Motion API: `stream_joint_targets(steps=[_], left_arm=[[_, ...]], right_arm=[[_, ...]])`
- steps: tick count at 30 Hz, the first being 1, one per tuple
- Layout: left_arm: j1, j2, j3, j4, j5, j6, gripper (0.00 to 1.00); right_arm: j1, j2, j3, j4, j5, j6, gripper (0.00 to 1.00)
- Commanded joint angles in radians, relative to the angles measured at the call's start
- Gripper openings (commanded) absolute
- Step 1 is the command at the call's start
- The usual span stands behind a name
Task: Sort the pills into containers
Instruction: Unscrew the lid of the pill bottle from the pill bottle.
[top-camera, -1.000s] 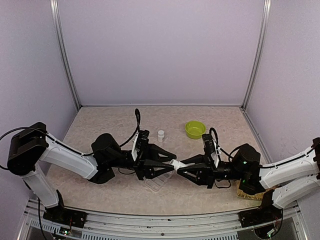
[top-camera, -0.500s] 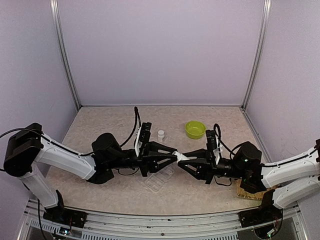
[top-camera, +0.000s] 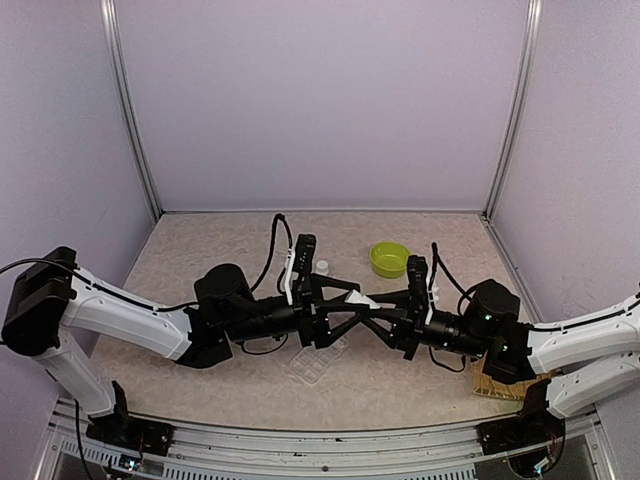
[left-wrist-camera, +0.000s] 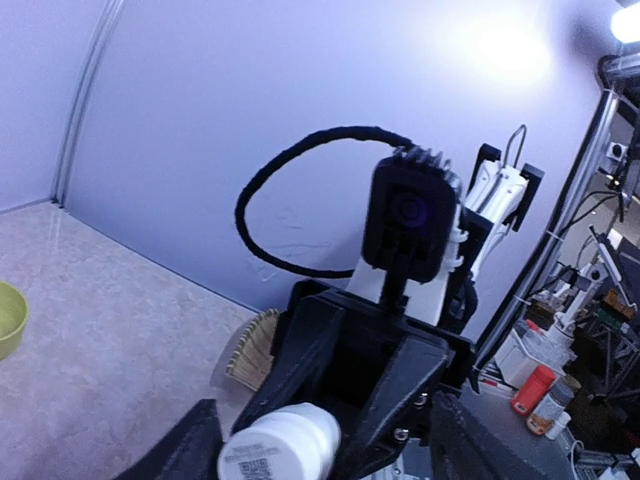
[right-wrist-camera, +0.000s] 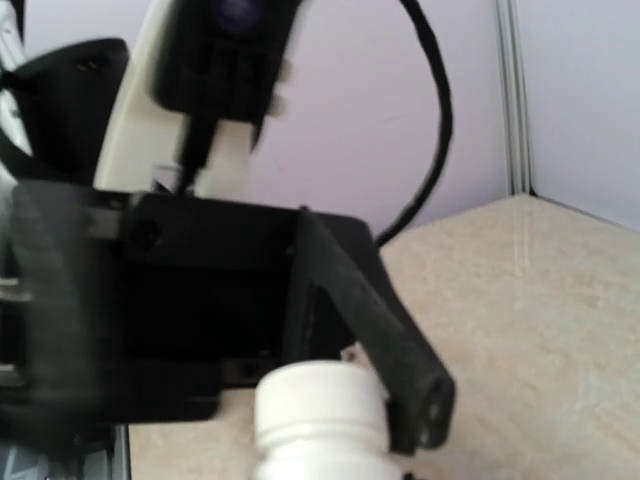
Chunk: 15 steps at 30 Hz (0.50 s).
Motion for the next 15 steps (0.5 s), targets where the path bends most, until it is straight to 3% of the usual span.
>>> stream_joint_targets(steps=[1, 3, 15], left_arm=[[-0.012, -0.025, -0.001, 0.061, 0.038, 0.042, 0.91], [-0.008, -0.017, 0.0, 0.096, 0.075, 0.053, 0.99], [0.021, 0.07, 0.0, 0.32, 0.257, -0.032, 0.99]], right_arm=[[0.008, 0.002, 0.016, -0.016, -0.014, 0.031, 0.27], [0.014, 0.013, 0.019, 0.005, -0.035, 0.052, 0.27], [0.056, 0.096, 0.036, 0.132, -0.064, 0.127, 0.27]])
